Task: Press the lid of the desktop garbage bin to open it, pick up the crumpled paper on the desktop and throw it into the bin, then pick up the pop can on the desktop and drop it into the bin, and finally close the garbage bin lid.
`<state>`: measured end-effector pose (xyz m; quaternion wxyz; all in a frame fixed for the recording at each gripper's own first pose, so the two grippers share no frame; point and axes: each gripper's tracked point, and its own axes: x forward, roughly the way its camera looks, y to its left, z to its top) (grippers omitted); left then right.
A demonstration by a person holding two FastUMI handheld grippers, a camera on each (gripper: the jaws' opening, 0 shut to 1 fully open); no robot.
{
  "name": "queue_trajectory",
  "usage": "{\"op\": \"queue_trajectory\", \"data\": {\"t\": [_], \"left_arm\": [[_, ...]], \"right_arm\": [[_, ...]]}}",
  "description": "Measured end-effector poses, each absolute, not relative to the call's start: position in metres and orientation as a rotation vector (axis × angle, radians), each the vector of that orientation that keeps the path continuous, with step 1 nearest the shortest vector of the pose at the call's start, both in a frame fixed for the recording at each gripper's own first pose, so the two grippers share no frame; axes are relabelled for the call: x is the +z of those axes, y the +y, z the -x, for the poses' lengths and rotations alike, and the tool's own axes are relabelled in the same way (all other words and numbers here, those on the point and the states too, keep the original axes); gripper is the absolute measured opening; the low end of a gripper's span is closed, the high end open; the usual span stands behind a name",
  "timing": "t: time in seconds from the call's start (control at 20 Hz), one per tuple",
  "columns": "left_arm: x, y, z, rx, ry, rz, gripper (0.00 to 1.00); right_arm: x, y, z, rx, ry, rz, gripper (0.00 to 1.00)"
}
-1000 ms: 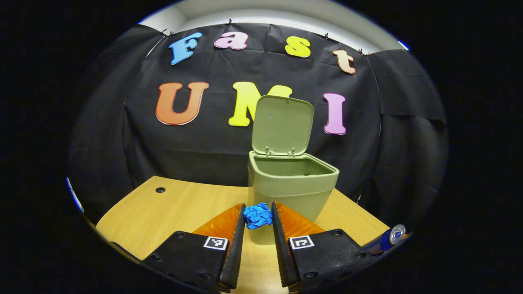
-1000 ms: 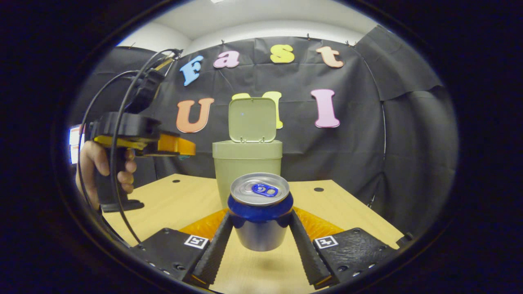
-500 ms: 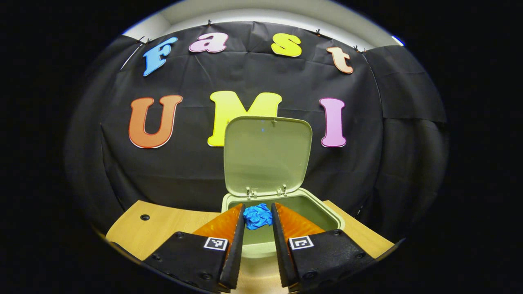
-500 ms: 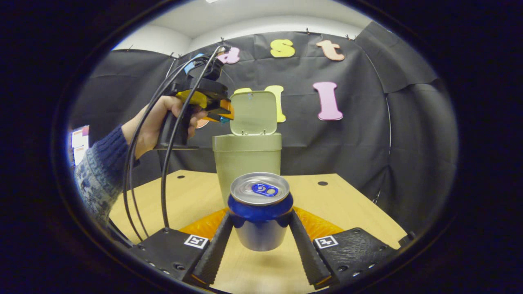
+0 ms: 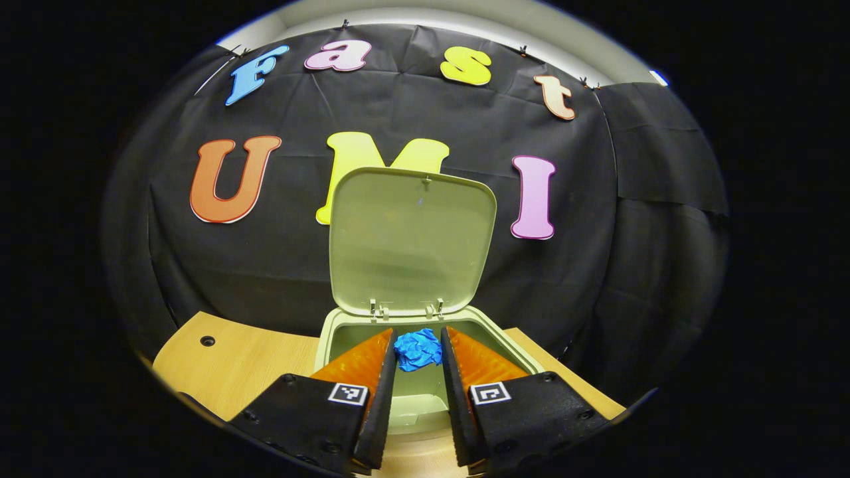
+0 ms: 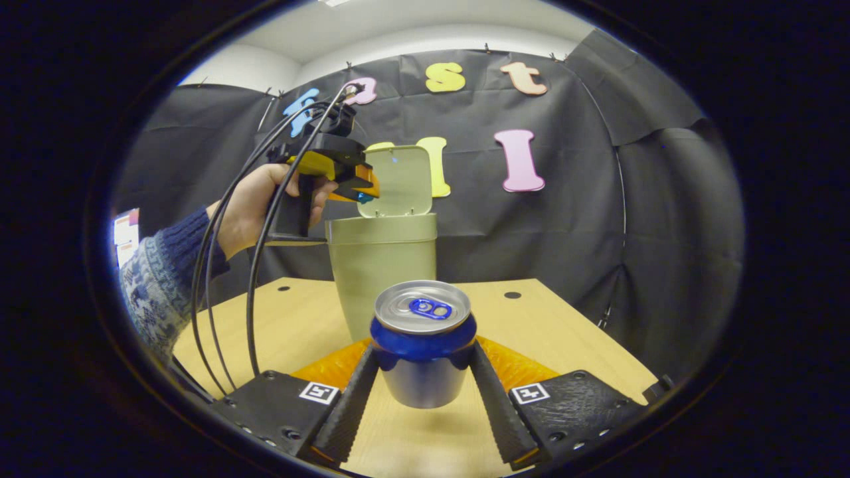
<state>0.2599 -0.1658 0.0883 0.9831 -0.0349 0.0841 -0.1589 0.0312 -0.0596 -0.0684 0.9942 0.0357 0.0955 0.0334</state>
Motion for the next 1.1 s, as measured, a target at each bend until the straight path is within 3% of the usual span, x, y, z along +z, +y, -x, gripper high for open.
{"op": "queue_trajectory", "data": {"t": [0.05, 0.1, 0.15, 0.25, 0.35, 0.45, 0.85, 1.1], "left_arm": [[0.086, -0.164, -0.259, -0.313, 0.177, 0.046, 0.43], [0.086, -0.164, -0.259, -0.309, 0.166, 0.029, 0.52], [0.086, -0.163, -0.257, -0.3, 0.158, 0.014, 0.54], [0.084, -0.172, -0.25, -0.354, 0.155, 0.034, 0.62], [0.084, -0.169, -0.247, -0.35, 0.133, 0.019, 0.89], [0.086, -0.16, -0.247, -0.314, 0.115, -0.012, 1.0], [0.084, -0.119, -0.212, -0.245, 0.071, -0.025, 0.97], [0.085, -0.08, -0.157, -0.204, 0.031, -0.013, 0.98]], "right_arm": [[-0.068, -0.06, -0.031, 0.065, 0.191, -0.07, 0.79], [-0.068, -0.06, -0.031, 0.066, 0.189, -0.065, 0.79], [-0.069, -0.059, -0.031, 0.067, 0.19, -0.062, 0.79], [-0.07, -0.057, -0.03, 0.072, 0.194, -0.058, 0.79], [-0.074, -0.055, -0.031, 0.07, 0.2, -0.045, 0.79], [-0.078, -0.054, -0.033, 0.069, 0.209, -0.034, 0.79], [-0.094, -0.043, -0.036, 0.085, 0.247, -0.041, 0.79], [-0.073, -0.044, -0.035, 0.063, 0.215, 0.021, 0.79]]}}
